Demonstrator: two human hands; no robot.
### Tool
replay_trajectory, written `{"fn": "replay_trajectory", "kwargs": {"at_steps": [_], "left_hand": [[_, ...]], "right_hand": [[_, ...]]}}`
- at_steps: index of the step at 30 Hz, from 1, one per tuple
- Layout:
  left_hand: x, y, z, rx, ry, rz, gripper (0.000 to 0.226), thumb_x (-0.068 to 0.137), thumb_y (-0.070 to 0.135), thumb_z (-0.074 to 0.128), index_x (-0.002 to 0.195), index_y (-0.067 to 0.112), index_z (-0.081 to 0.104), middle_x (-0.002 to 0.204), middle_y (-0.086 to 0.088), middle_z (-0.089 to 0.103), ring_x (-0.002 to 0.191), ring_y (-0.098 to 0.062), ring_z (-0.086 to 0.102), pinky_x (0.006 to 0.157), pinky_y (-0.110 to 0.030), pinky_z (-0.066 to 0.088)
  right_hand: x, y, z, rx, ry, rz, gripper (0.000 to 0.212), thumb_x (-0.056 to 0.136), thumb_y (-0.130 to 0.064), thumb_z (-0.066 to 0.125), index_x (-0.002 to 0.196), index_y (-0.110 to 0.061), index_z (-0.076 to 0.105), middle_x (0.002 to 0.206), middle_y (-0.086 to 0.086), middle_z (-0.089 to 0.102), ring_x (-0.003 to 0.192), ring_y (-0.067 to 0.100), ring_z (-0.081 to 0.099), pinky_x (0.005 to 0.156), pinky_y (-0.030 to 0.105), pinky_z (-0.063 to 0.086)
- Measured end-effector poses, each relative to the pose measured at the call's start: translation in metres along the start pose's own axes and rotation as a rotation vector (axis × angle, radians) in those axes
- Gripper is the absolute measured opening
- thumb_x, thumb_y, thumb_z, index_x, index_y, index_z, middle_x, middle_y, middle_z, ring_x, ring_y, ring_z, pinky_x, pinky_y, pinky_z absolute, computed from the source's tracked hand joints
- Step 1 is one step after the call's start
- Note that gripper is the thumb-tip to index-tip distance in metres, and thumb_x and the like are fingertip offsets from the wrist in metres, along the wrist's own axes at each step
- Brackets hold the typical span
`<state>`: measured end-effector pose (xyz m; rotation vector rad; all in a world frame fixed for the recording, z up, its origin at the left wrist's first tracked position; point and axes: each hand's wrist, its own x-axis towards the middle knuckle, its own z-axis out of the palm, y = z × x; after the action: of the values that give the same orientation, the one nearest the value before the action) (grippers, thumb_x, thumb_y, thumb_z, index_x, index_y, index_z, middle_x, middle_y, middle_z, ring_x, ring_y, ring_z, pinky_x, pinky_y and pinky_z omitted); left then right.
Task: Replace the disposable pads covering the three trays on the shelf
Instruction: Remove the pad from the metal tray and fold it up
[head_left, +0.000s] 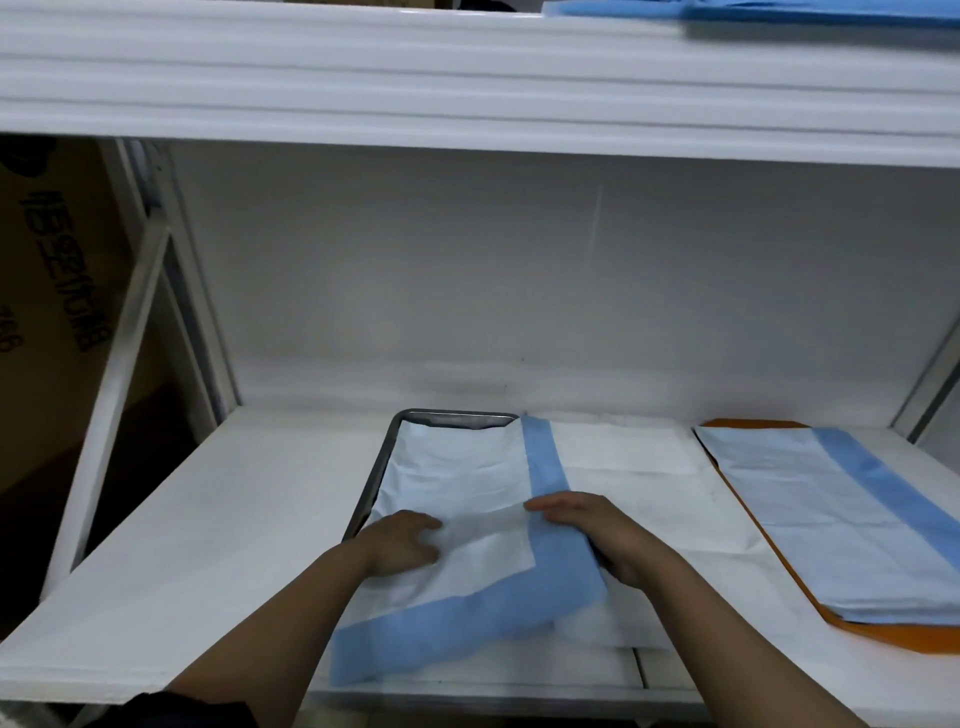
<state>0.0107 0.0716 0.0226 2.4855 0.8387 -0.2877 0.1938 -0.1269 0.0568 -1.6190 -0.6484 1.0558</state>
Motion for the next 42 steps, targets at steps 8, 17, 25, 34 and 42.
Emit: {"fn": "replay_trajectory", "kwargs": {"at_steps": [8, 17, 25, 34, 42], "left_hand": [[-0.009, 0.002, -0.022, -0.601, 0.054, -0.014, 0.030, 0.099, 0.035, 0.042, 0.092, 0.014, 0.062, 0.089, -0.001, 0.061, 0.077, -0.011, 0.054, 0.064, -0.014, 0.043], [0.005, -0.017, -0.028, -1.107, 0.254, -0.116, 0.056, 0.097, 0.055, 0.027, 0.116, 0.016, 0.061, 0.111, -0.006, 0.067, 0.091, -0.014, 0.064, 0.071, -0.021, 0.046], [0.024, -0.024, -0.018, -1.057, 0.495, -0.005, 0.076, 0.063, 0.073, 0.053, 0.111, 0.015, 0.062, 0.109, 0.000, 0.066, 0.101, -0.013, 0.062, 0.075, -0.020, 0.045], [0.051, -0.043, -0.006, -0.496, 0.496, -0.211, 0.049, 0.067, 0.058, 0.049, 0.099, 0.021, 0.045, 0.089, 0.007, 0.059, 0.087, -0.022, 0.058, 0.076, -0.032, 0.039], [0.068, -0.039, 0.000, -0.058, 0.547, -0.345, 0.070, 0.085, 0.022, 0.046, 0.147, 0.028, 0.015, 0.092, -0.003, 0.053, 0.105, -0.025, 0.047, 0.085, -0.035, 0.028]], "right_hand": [[0.033, -0.019, 0.011, 0.786, 0.030, 0.056, 0.023, 0.099, -0.013, 0.041, 0.098, -0.009, 0.064, 0.079, 0.003, 0.074, 0.066, 0.011, 0.071, 0.051, 0.016, 0.051], [0.074, -0.028, 0.008, 1.018, 0.057, -0.005, 0.040, 0.095, 0.002, 0.027, 0.130, 0.000, 0.047, 0.121, 0.010, 0.063, 0.076, 0.023, 0.073, 0.060, 0.024, 0.059], [0.104, -0.024, -0.003, 0.923, 0.135, 0.004, 0.027, 0.098, -0.003, 0.037, 0.122, -0.005, 0.050, 0.119, 0.003, 0.060, 0.074, 0.021, 0.073, 0.058, 0.023, 0.055], [0.120, -0.021, -0.034, -0.594, 0.441, 0.125, 0.042, 0.089, -0.046, 0.055, 0.061, -0.015, 0.050, 0.067, -0.002, 0.056, 0.064, 0.017, 0.052, 0.061, 0.027, 0.037], [0.114, 0.009, -0.035, -0.124, 0.384, 0.092, 0.029, 0.091, -0.036, 0.059, 0.096, -0.007, 0.058, 0.110, 0.010, 0.058, 0.098, 0.026, 0.052, 0.086, 0.036, 0.040]]}}
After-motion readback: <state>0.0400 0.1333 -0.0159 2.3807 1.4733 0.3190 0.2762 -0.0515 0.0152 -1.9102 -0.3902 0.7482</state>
